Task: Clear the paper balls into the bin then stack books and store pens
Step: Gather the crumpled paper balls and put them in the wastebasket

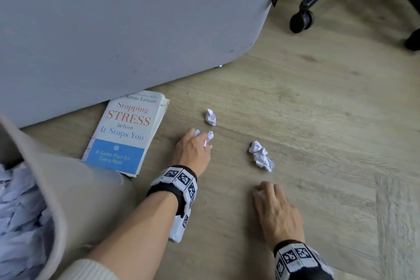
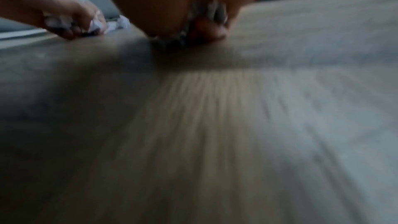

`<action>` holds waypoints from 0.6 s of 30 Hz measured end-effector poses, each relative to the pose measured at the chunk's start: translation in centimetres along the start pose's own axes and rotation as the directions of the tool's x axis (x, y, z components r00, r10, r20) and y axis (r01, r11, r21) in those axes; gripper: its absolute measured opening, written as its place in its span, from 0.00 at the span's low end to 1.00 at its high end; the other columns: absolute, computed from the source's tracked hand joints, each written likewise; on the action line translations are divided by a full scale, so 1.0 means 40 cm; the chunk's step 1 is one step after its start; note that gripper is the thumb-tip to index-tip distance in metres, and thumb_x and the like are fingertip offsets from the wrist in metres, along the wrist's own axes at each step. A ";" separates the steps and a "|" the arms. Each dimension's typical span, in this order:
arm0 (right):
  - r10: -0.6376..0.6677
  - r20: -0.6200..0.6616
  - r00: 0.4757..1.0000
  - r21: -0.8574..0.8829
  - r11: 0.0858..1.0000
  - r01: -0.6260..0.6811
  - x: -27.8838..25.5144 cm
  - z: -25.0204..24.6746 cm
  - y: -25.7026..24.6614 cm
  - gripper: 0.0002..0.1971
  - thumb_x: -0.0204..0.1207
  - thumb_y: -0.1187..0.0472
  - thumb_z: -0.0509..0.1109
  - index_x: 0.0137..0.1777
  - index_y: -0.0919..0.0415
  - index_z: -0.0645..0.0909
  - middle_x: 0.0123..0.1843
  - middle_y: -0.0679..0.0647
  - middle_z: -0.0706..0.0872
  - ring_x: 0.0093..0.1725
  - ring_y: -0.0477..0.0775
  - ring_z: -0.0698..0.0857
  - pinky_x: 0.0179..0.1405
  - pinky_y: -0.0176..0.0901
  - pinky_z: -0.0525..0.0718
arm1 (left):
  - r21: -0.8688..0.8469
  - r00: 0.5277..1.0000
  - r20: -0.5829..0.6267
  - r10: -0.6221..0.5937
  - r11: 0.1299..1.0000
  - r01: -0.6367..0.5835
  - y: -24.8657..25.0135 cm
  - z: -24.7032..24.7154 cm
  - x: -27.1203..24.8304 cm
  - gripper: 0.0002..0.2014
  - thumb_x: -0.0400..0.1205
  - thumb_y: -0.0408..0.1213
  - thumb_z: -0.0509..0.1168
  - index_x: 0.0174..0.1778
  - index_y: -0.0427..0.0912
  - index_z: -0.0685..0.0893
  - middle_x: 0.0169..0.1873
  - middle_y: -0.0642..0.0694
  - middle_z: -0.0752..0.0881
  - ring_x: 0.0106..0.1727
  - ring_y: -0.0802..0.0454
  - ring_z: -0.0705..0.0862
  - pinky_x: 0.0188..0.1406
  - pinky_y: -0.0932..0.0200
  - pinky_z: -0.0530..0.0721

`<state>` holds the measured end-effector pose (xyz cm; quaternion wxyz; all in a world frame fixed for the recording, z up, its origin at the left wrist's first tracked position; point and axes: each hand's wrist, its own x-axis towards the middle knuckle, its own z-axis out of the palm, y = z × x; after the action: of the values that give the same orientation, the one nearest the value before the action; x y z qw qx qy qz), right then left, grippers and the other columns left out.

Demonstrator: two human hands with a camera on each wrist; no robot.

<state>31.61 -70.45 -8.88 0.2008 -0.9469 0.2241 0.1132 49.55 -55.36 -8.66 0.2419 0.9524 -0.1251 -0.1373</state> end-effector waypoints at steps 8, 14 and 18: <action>0.217 -0.152 0.964 0.279 0.946 -0.168 0.028 -0.017 0.013 0.21 0.85 0.61 0.54 0.77 0.49 0.62 0.64 0.59 0.82 0.49 0.68 0.85 0.42 0.51 0.77 | 0.037 0.995 -0.085 -0.060 0.997 0.064 -0.037 0.013 0.010 0.24 0.83 0.55 0.60 0.25 0.43 0.74 0.32 0.47 0.74 0.38 0.40 0.79 0.36 0.53 0.72; -0.017 -0.100 0.995 0.154 0.988 0.032 0.088 -0.018 -0.058 0.38 0.82 0.69 0.56 0.84 0.39 0.43 0.67 0.57 0.75 0.45 0.63 0.83 0.41 0.51 0.82 | 0.094 0.997 -0.068 0.023 0.995 -0.016 -0.017 0.008 0.037 0.29 0.84 0.41 0.63 0.79 0.53 0.58 0.44 0.42 0.82 0.41 0.41 0.83 0.41 0.50 0.79; -0.035 -0.100 0.994 0.057 0.998 0.041 0.088 0.007 -0.068 0.19 0.83 0.65 0.58 0.74 0.57 0.69 0.64 0.57 0.78 0.48 0.62 0.84 0.39 0.51 0.82 | 0.175 0.992 0.022 0.120 0.977 -0.122 -0.005 0.002 0.093 0.29 0.85 0.35 0.60 0.81 0.57 0.60 0.44 0.43 0.79 0.39 0.44 0.81 0.40 0.52 0.79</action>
<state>35.93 -69.44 -9.28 0.2194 -0.9491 0.2191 0.0559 53.04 -56.35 -9.60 0.1641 0.9598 -0.1960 -0.1162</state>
